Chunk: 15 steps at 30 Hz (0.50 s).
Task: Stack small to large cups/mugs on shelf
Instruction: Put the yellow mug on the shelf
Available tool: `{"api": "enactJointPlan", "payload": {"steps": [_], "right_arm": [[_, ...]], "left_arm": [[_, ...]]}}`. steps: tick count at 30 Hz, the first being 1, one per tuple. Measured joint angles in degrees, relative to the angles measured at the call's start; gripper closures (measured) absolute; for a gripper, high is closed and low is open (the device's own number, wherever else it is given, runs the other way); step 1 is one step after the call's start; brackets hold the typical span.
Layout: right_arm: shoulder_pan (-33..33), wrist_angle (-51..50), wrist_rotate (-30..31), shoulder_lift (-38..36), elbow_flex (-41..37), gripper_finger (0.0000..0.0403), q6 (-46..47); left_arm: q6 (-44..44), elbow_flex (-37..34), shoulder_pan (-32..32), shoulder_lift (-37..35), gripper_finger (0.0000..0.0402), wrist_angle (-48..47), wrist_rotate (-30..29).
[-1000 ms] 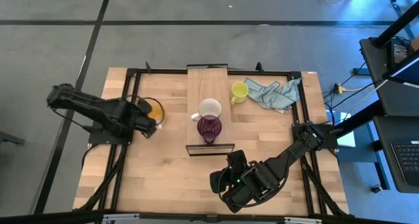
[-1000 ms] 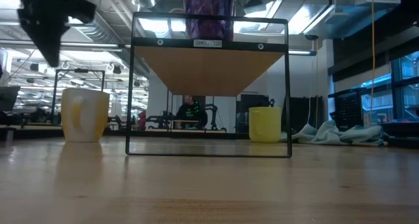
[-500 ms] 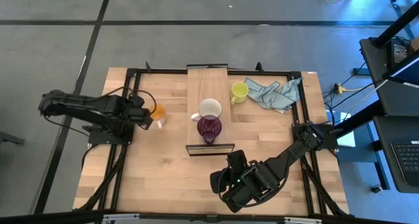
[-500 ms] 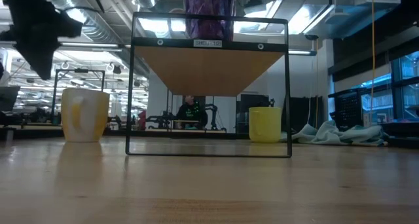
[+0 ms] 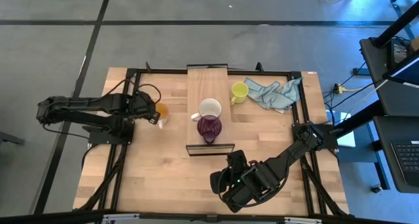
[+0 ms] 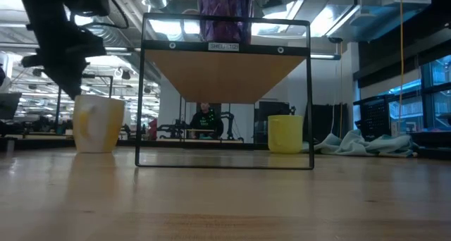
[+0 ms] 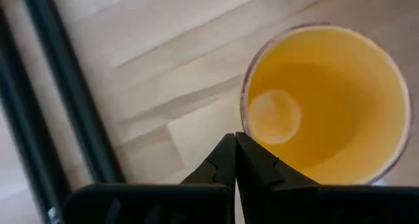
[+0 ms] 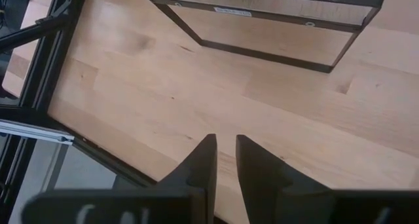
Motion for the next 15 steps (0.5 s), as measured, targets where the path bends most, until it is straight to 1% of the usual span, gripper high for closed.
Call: {"api": "enactJointPlan", "payload": {"steps": [9, 15], "right_arm": [[1.02, -0.02, -0.34, 0.0, 0.0, 0.0343, 1.45], [1.44, -0.13, -0.34, 0.0, 0.0, 0.0343, 2.93]], "left_arm": [[9.2, 0.0, 7.45, 0.04, 0.0399, 6.87, 0.8], [15.72, -0.84, 12.35, 1.1, 0.0401, 12.95, 4.17]]}}
